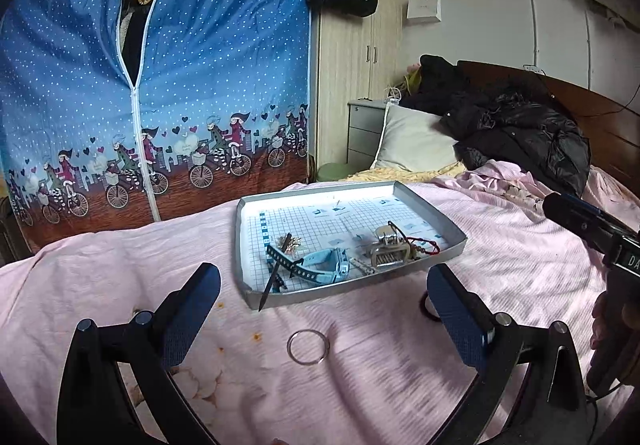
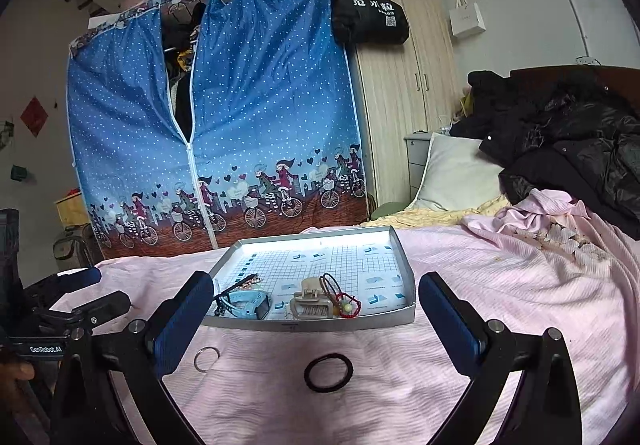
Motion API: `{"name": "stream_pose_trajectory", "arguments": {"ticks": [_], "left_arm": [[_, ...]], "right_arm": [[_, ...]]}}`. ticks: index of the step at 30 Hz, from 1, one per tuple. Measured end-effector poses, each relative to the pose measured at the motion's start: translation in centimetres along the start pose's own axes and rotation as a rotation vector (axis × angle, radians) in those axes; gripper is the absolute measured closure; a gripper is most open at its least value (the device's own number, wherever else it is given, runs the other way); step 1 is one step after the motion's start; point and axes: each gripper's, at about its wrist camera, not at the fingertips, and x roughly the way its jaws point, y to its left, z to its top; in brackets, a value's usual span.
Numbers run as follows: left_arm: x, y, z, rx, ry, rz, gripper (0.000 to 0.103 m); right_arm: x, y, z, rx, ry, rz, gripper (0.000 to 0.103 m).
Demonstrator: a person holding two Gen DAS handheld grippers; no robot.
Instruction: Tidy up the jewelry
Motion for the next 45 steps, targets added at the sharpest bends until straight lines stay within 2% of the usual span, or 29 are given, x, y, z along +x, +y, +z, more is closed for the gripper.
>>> {"name": "stream_pose_trajectory", "arguments": {"ticks": [4, 7, 11, 14, 20, 25, 34, 40, 45], "left_arm": [[-1.4, -0.1, -1.2, 0.021, 0.048, 0.068, 0.002], [-2.8, -0.2, -2.6, 0.031, 0.049, 0.116, 0.002], [-3.7, 0.1, -4.8, -0.016, 0.089, 0.104, 0.002], [-4.1, 0.2, -5.7, -0.060, 0.101, 0.080, 0.002], [-4.0, 0.1, -6.1, -0.054, 0.105, 0.073, 0.002], [-2.6, 0.8, -6.6, -0.091, 0.185, 0.028, 0.002], [-0.8, 1.5, -7.6, -0.109, 0.267, 0.030, 0.002], [1.9, 1.9, -8.5, -0.144, 0.350, 0.018, 0.002], [3.5, 2.0, -8.8, -0.162, 0.386, 0.002, 0.002]], "right_arm": [[-2.1, 0.8, -0.6, -0.033, -0.026, -0.009, 0.000], [-3.3, 1.3, -1.3, -0.061, -0.030, -0.014, 0.000], [-4.2, 1.9, -2.8, -0.091, -0.009, -0.025, 0.000], [-4.5, 1.8, -3.8, -0.067, 0.013, -0.034, 0.000], [-3.8, 1.6, -5.7, -0.053, 0.087, -0.053, 0.000], [-2.6, 1.7, -7.2, -0.019, 0.173, -0.057, 0.000], [-0.5, 1.6, -9.6, 0.020, 0.330, -0.092, 0.000], [0.5, 1.4, -10.1, 0.020, 0.376, -0.098, 0.000], [1.2, 0.9, -10.3, 0.018, 0.407, -0.116, 0.000]]}}
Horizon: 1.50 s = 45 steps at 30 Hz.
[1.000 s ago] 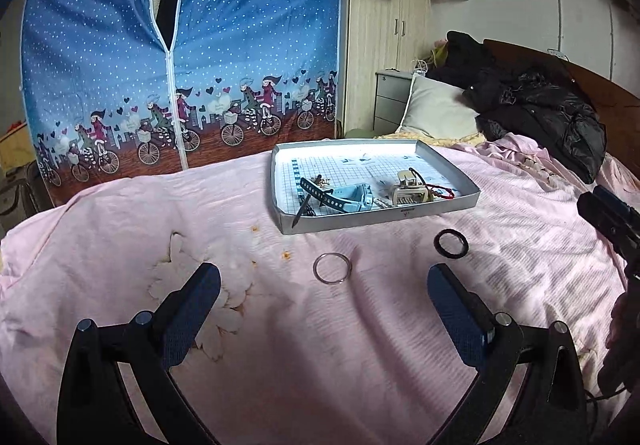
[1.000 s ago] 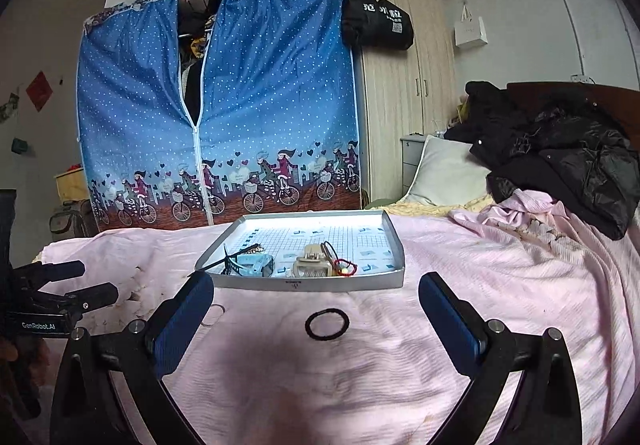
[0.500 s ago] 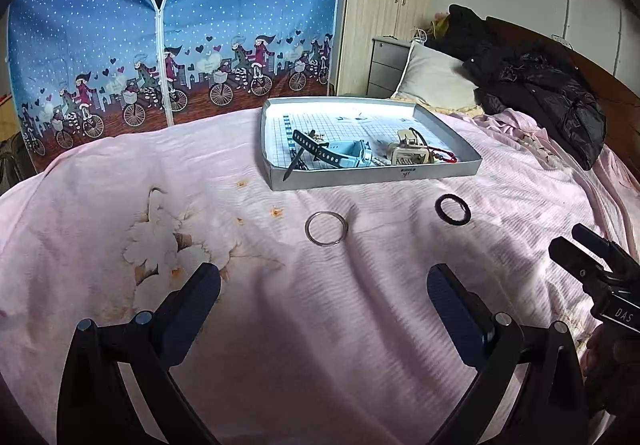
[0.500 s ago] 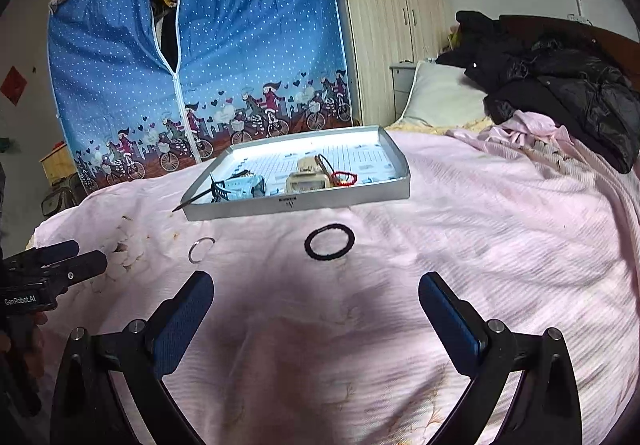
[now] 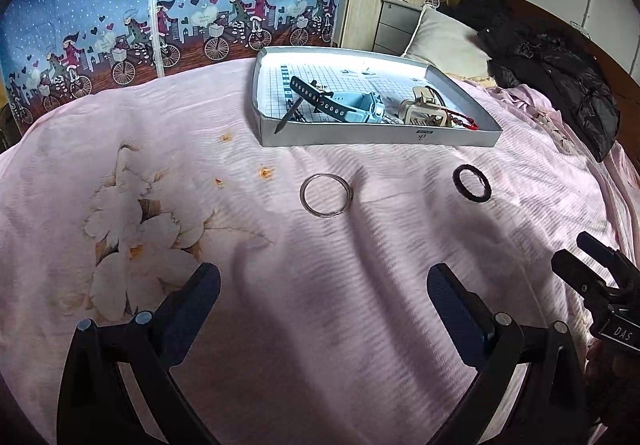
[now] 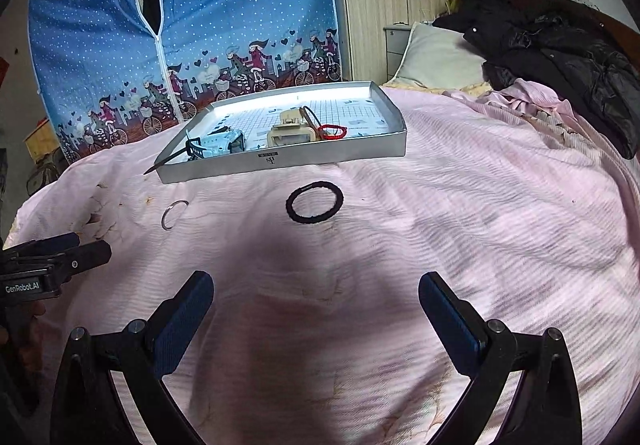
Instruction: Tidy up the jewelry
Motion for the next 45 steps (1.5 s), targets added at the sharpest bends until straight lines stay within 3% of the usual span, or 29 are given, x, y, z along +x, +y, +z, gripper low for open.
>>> {"name": "stream_pose_trajectory", "arguments": {"ticks": [12, 19, 22, 24, 26, 34, 38, 43, 45], "left_arm": [[3.8, 1.6, 2.1, 0.053, 0.043, -0.048, 0.002], [6.6, 3.8, 3.7, 0.010, 0.041, -0.089, 0.003], [7.7, 4.5, 4.5, -0.016, 0.037, -0.117, 0.017], [8.5, 4.8, 5.0, -0.033, 0.031, -0.137, 0.032], [9.3, 4.9, 5.0, -0.017, 0.035, -0.153, 0.048], [10.2, 5.7, 4.5, -0.017, 0.050, -0.186, 0.050], [10.2, 5.5, 4.4, -0.011, 0.057, -0.192, 0.059], [10.3, 5.3, 4.3, -0.010, 0.076, -0.238, 0.077], [10.3, 4.9, 4.3, 0.002, 0.081, -0.235, 0.077]], "right_arm": [[4.2, -1.2, 1.7, -0.045, 0.124, -0.022, 0.000], [8.1, -2.1, 4.6, -0.014, 0.140, 0.084, 0.000], [9.4, -2.5, 5.5, 0.008, 0.146, 0.095, 0.000], [10.1, -2.8, 5.8, 0.026, 0.152, 0.095, 0.005], [10.9, -3.0, 6.2, 0.040, 0.167, 0.085, 0.021], [13.8, -3.9, 6.5, 0.114, 0.229, 0.023, 0.047], [13.7, -3.1, 6.3, 0.113, 0.217, 0.050, 0.061], [13.1, -1.8, 5.9, 0.107, 0.201, 0.089, 0.067], [12.9, -1.5, 5.7, 0.111, 0.196, 0.109, 0.071]]}}
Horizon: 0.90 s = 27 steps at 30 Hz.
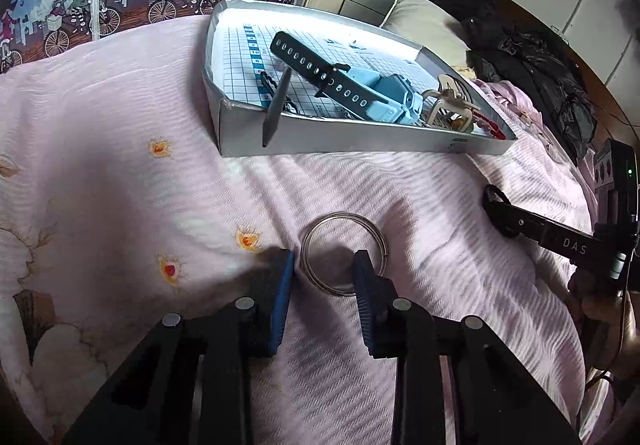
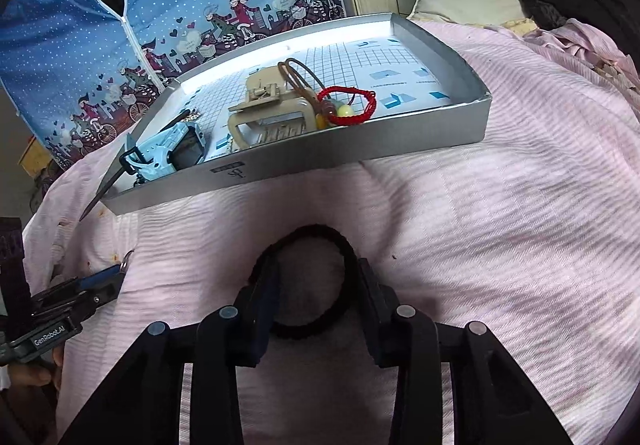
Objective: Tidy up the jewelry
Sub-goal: 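Grasp the large silver ring with left tool while right tool grasps the black hair tie, then carry the silver ring into the tray with left tool while right tool carries the hair tie there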
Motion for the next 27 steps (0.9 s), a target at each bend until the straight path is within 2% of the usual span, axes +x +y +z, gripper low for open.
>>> {"name": "stream_pose_trajectory", "arguments": {"ticks": [3, 5, 7, 9, 10, 11, 19, 27], "left_arm": [[0.0, 0.1, 0.2, -0.007, 0.010, -0.021, 0.077], [0.2, 0.1, 0.4, -0.025, 0.020, -0.052, 0.077], [0.2, 0.3, 0.3, -0.034, 0.026, -0.075, 0.078], [0.4, 0.2, 0.3, -0.028, 0.039, -0.074, 0.090], [0.5, 0.2, 0.3, -0.030, 0.049, -0.077, 0.098], [0.6, 0.3, 0.3, -0.036, 0.052, -0.081, 0.100], [-0.5, 0.1, 0.3, -0.051, 0.021, -0.094, 0.101], [-3.4, -2.6, 0.7, 0.006, -0.058, -0.063, 0.101]], "right_arm": [[-0.3, 0.3, -0.4, 0.010, -0.001, 0.040, 0.076], [-0.3, 0.7, -0.7, 0.006, 0.006, 0.067, 0.085], [-0.1, 1.3, -0.9, -0.005, 0.017, 0.082, 0.088], [0.0, 1.8, -1.1, -0.016, 0.020, 0.092, 0.088], [0.0, 2.0, -1.2, -0.018, 0.021, 0.100, 0.092], [0.0, 2.2, -1.3, -0.019, 0.026, 0.111, 0.095], [-0.7, 3.6, -2.3, -0.041, 0.020, 0.163, 0.097], [-3.1, 4.1, -2.5, -0.069, -0.023, 0.212, 0.097]]}}
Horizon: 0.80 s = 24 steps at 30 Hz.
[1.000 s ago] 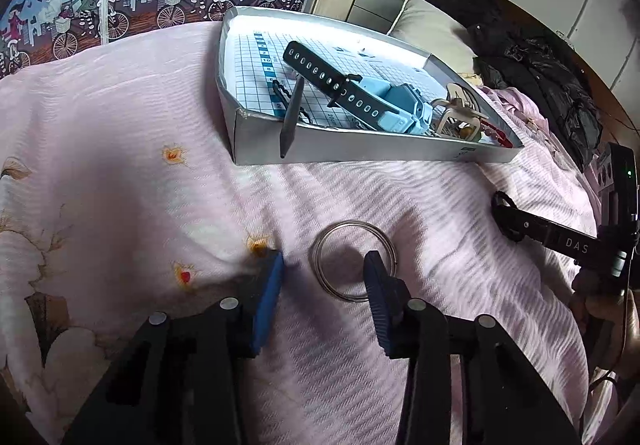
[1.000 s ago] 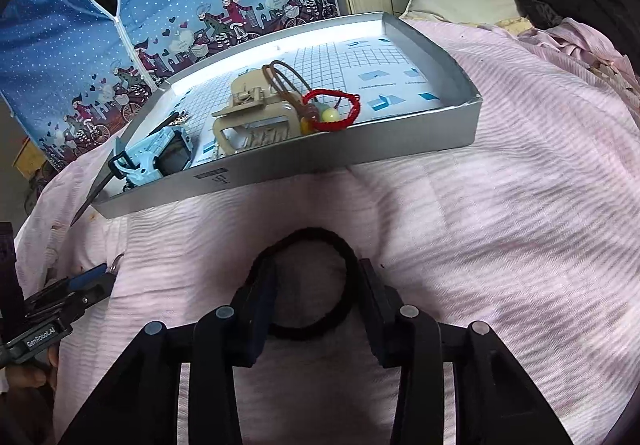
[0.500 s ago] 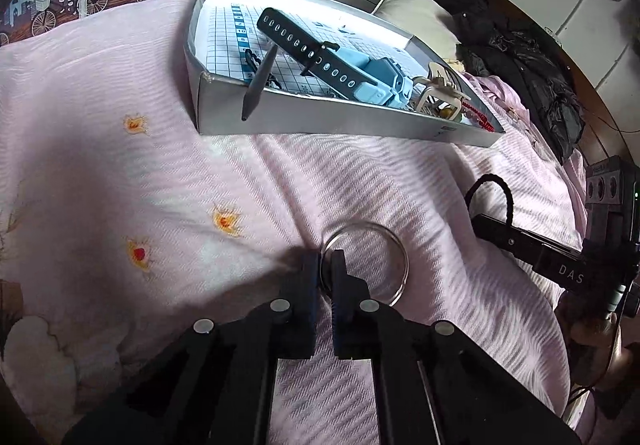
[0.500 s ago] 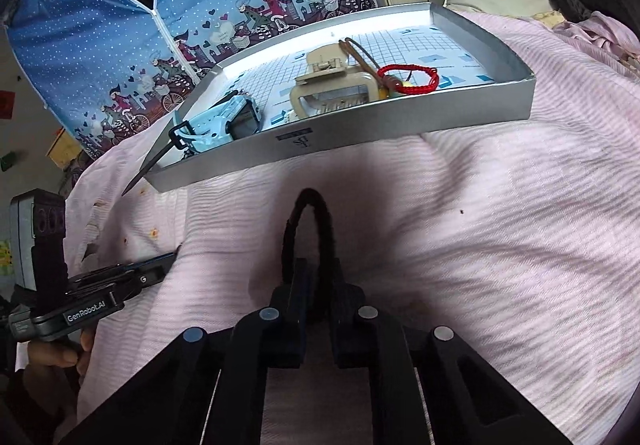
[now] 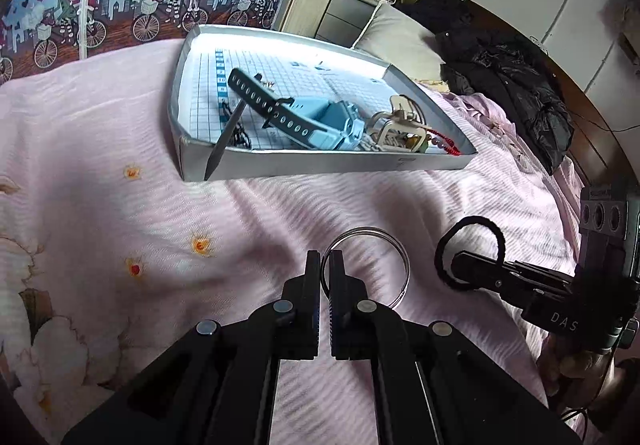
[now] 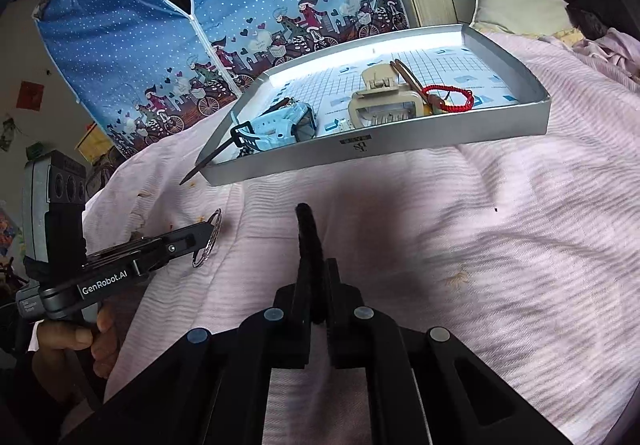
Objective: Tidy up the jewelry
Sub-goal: 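Carry the silver ring into the tray with left tool while right tool carries the hair tie there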
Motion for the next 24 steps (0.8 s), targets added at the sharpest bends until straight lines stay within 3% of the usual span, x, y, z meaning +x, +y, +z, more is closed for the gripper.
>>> {"name": "stream_pose_trajectory", "arguments": {"ticks": [8, 12, 14, 19, 24], "left_arm": [[-2.0, -3.2, 1.1, 0.035, -0.093, 0.050, 0.101], [-2.2, -3.0, 1.9, -0.024, -0.088, 0.025, 0.101], [-2.5, -3.5, 2.7, -0.004, -0.089, 0.041, 0.101], [-2.4, -4.0, 5.8, -0.012, -0.134, 0.040, 0.101], [1.4, -3.4, 10.4, -0.039, -0.099, 0.072, 0.101]], "right_arm": [[-2.3, -0.7, 0.9, -0.013, -0.033, 0.015, 0.097], [-3.2, -1.2, 2.2, -0.008, -0.057, 0.017, 0.097], [-3.4, -1.5, 3.3, -0.011, -0.069, 0.013, 0.097], [-3.1, -2.2, 6.6, -0.009, -0.091, -0.012, 0.097], [-0.7, -3.4, 10.6, -0.008, -0.072, -0.093, 0.097]]}}
